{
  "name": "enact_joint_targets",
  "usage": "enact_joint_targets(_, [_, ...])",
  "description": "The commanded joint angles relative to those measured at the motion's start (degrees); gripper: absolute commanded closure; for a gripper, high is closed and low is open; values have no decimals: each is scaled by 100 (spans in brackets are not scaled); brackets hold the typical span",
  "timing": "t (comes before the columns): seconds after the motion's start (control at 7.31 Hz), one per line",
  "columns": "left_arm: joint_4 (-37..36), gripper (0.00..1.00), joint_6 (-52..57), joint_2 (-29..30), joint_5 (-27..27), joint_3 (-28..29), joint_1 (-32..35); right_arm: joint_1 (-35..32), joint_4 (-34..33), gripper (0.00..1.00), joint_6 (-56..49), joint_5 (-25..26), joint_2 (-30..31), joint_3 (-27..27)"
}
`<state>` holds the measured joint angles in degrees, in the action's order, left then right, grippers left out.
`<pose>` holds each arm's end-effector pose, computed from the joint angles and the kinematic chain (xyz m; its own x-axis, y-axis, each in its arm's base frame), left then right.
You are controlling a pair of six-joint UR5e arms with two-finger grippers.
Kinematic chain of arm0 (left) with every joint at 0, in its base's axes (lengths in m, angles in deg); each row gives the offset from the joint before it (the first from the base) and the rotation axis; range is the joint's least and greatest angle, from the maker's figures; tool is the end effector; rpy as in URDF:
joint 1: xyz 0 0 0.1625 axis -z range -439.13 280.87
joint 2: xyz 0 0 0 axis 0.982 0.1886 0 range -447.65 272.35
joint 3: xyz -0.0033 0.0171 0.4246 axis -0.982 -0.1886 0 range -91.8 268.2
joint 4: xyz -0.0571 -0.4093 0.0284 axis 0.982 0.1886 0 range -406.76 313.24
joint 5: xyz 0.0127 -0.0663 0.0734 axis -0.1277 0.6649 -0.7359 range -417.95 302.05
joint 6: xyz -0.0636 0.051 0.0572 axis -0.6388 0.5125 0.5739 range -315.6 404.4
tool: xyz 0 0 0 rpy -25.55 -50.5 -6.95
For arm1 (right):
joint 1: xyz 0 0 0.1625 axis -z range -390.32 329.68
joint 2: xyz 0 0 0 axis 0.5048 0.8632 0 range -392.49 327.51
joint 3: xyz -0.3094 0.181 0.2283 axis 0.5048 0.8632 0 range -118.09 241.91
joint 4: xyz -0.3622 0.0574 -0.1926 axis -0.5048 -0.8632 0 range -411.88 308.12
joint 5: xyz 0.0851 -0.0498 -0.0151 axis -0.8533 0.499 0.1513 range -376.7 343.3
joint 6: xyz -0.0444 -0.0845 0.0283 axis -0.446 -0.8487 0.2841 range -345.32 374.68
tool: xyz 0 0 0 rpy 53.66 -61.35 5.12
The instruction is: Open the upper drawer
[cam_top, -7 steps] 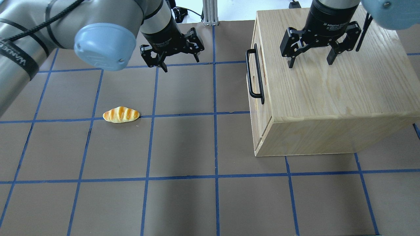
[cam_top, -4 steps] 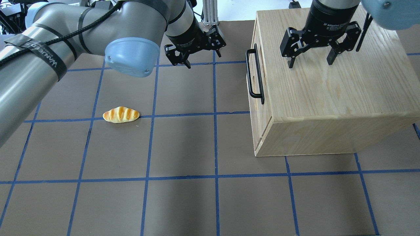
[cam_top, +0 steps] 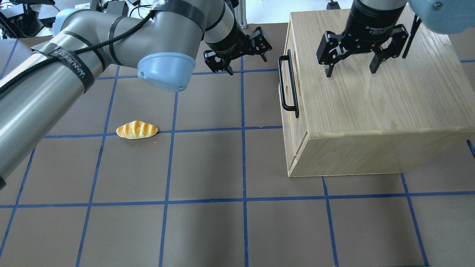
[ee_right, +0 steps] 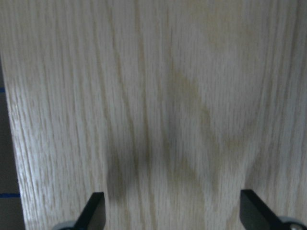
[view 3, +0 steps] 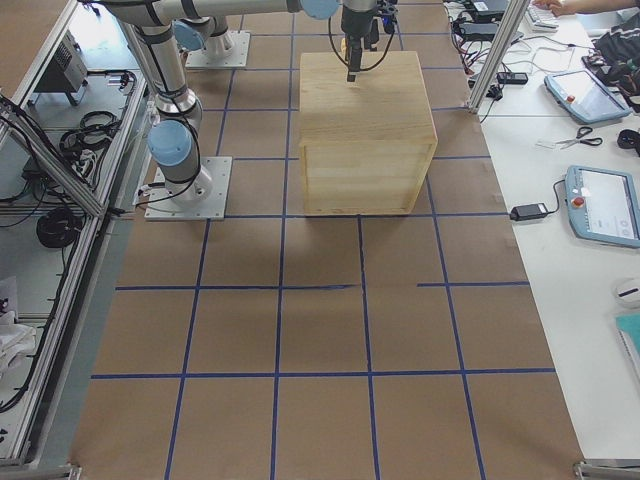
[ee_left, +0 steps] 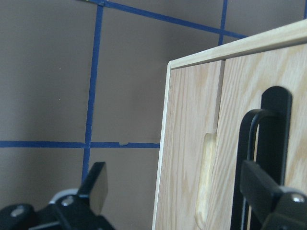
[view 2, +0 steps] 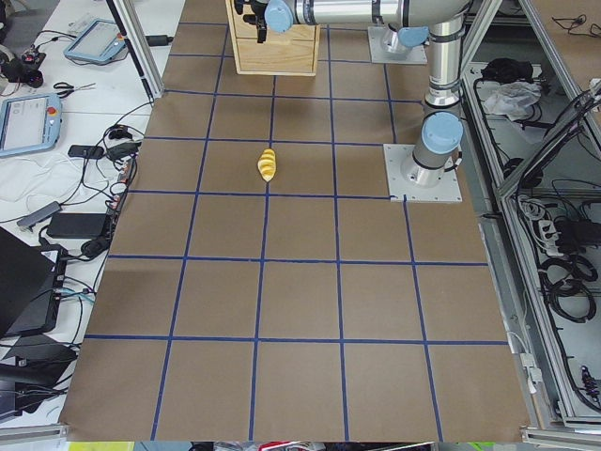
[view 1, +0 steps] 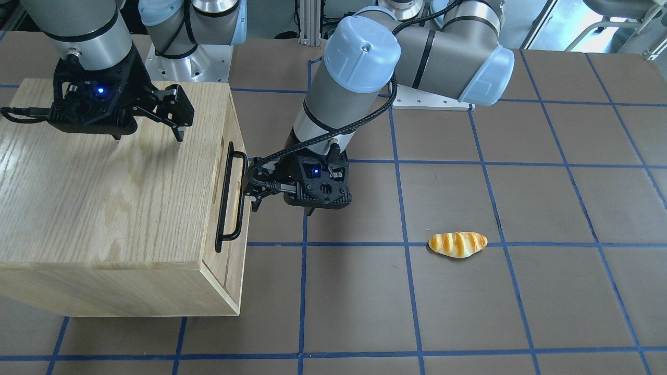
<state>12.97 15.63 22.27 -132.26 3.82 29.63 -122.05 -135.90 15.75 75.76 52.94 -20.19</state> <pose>-0.3599 -0.5612 0.4005 -0.9269 -0.1050 0.3602 -0.1563 0.9809 -0.1161 0.1446 -0.5163 0.5050 -0.9990 -0.0134 0.0438 -0.0114 0.9989 0.0455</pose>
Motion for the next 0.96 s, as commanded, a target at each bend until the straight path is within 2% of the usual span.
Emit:
enact_joint_targets(0.0, [-5,0,-197,116,13,0,137,-3,0,0,6,0,0,0])
enact_joint_targets(0.27, [-5,0,-460,126,380,0,146,-3,0,0,6,0,0,0])
enact_joint_targets(0.82, [-66,0,-419,187,399,-35,146,-3,0,0,-2,0,0,0])
